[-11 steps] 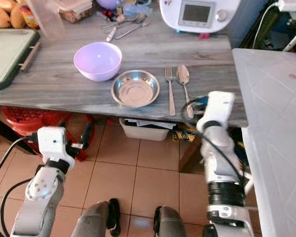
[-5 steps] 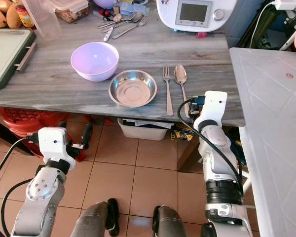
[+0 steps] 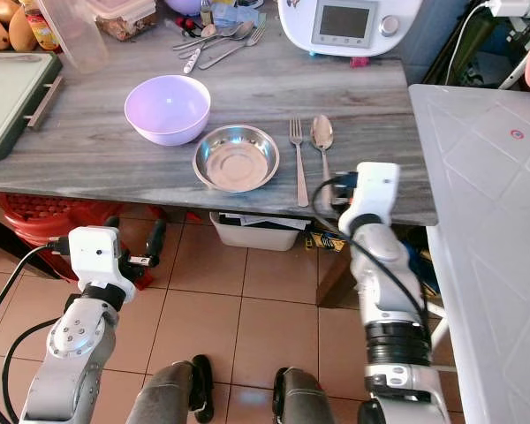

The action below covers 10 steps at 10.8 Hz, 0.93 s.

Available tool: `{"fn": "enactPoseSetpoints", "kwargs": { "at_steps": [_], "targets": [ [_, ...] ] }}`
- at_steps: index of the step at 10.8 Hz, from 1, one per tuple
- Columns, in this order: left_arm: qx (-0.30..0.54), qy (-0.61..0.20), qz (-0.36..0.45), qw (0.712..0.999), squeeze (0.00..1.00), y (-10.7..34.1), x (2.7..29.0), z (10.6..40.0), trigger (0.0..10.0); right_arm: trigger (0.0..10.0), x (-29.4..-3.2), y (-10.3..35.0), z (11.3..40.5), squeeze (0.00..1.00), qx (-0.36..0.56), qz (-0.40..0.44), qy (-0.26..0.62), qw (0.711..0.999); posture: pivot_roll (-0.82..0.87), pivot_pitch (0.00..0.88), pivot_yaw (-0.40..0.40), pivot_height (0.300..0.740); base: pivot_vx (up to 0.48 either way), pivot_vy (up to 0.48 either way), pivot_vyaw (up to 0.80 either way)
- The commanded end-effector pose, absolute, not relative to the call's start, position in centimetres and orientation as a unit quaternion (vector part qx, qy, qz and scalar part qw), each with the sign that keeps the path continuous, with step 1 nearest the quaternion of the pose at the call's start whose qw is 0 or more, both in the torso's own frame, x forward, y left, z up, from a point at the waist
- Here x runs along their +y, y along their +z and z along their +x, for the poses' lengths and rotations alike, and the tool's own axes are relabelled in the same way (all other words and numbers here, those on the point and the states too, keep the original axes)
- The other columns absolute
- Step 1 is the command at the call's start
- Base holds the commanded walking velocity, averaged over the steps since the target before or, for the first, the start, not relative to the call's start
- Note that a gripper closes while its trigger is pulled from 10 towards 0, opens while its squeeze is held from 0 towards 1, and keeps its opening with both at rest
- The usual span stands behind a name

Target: Setting the table

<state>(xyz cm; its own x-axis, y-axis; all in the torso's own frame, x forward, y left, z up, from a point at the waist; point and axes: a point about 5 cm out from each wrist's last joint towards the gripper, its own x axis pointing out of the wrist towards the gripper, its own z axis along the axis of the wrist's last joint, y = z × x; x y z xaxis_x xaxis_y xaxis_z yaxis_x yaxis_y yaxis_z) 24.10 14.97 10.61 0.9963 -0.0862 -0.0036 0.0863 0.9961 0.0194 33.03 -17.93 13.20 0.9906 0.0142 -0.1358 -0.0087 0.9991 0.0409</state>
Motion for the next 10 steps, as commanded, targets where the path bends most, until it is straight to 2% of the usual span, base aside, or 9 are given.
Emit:
{"fn": "enactPoseSetpoints", "kwargs": {
  "at_steps": [1,6,10],
  "targets": [
    [0.004,-0.044,0.014,0.999,0.00,10.7,15.2,23.9,10.0,10.0,-17.0,12.7,33.0,0.00,0.081,0.027,0.028,0.996,0.04,0.192,0.004,0.740,0.000,0.000,0.00],
    [0.000,-0.043,0.013,0.999,0.00,10.8,15.1,23.9,10.0,10.0,-18.1,13.2,32.8,0.00,0.068,0.023,0.009,0.997,0.04,0.193,0.001,0.740,0.000,0.000,0.00],
    [-0.010,-0.032,0.010,0.999,0.00,11.2,15.5,24.1,10.0,10.0,-20.6,16.4,31.2,0.00,-0.039,-0.026,-0.063,0.997,0.02,0.182,0.000,0.740,0.000,0.000,0.00]
  ]
}}
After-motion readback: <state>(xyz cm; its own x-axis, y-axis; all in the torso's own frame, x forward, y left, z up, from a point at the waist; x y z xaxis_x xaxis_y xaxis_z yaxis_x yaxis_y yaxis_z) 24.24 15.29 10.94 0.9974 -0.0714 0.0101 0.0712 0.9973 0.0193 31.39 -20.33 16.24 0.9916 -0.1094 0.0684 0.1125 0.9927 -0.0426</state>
